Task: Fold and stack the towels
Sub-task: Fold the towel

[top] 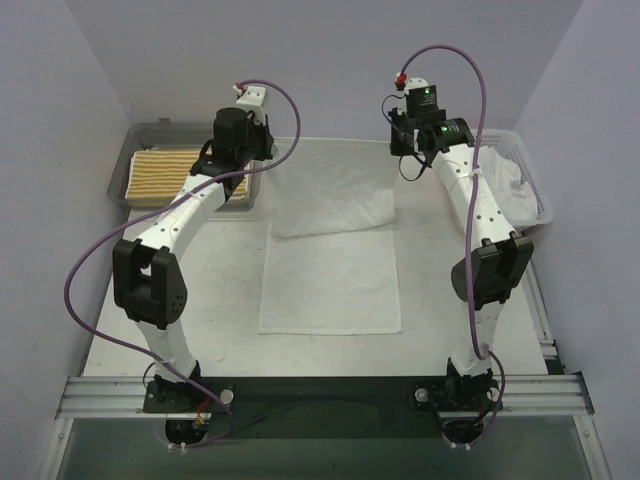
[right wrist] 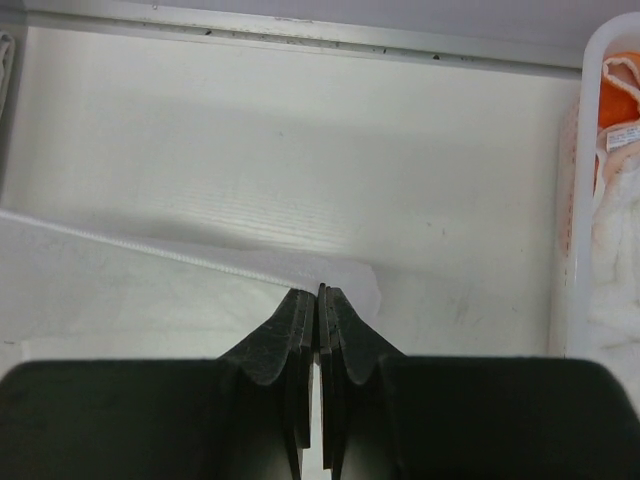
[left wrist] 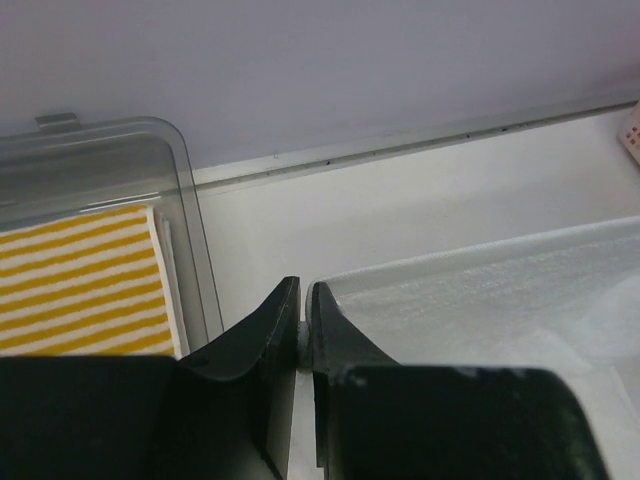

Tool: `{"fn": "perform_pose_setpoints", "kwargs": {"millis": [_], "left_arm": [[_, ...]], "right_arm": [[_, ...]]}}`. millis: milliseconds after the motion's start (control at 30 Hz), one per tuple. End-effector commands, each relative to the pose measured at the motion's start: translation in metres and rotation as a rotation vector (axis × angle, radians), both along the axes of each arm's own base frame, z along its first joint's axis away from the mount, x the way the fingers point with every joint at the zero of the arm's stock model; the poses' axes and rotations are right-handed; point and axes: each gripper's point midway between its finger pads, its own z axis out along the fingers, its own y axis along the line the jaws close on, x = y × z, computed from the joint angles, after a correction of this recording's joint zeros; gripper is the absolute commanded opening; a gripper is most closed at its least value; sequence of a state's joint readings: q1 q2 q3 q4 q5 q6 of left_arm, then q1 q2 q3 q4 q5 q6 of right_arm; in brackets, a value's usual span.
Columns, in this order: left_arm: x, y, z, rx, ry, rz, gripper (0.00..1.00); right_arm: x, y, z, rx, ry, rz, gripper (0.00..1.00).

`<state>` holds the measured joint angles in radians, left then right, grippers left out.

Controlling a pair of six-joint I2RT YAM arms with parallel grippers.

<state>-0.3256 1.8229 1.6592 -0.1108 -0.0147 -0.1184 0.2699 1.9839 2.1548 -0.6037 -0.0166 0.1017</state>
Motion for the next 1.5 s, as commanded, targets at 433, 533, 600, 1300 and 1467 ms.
{"fn": "perform_pose_setpoints", "kwargs": {"millis": [433,533,600,1300,1467], "left_arm": [[0.048,0.057,0.048,0.019,-0.132,0.153,0.0],[0.045,0.056,0.043,0.023,-0.12,0.142,0.0],[0.042,0.056,0.039,0.025,-0.112,0.139,0.0],[0.054,0.051,0.058,0.119,-0.222,0.062,0.0],[0.053,0.057,0.07,0.116,-0.243,0.082,0.0]], "right_arm": [[0.026,-0.046,0.03,-0.064,-0.144,-0.122,0.0],[0.018,-0.045,0.023,-0.059,-0.121,-0.11,0.0],[0.011,-0.043,0.015,-0.047,-0.098,-0.098,0.0],[-0.031,-0.057,0.003,-0.059,-0.06,-0.136,0.0],[-0.023,-0.063,0.019,-0.066,-0.1,-0.16,0.0]]}}
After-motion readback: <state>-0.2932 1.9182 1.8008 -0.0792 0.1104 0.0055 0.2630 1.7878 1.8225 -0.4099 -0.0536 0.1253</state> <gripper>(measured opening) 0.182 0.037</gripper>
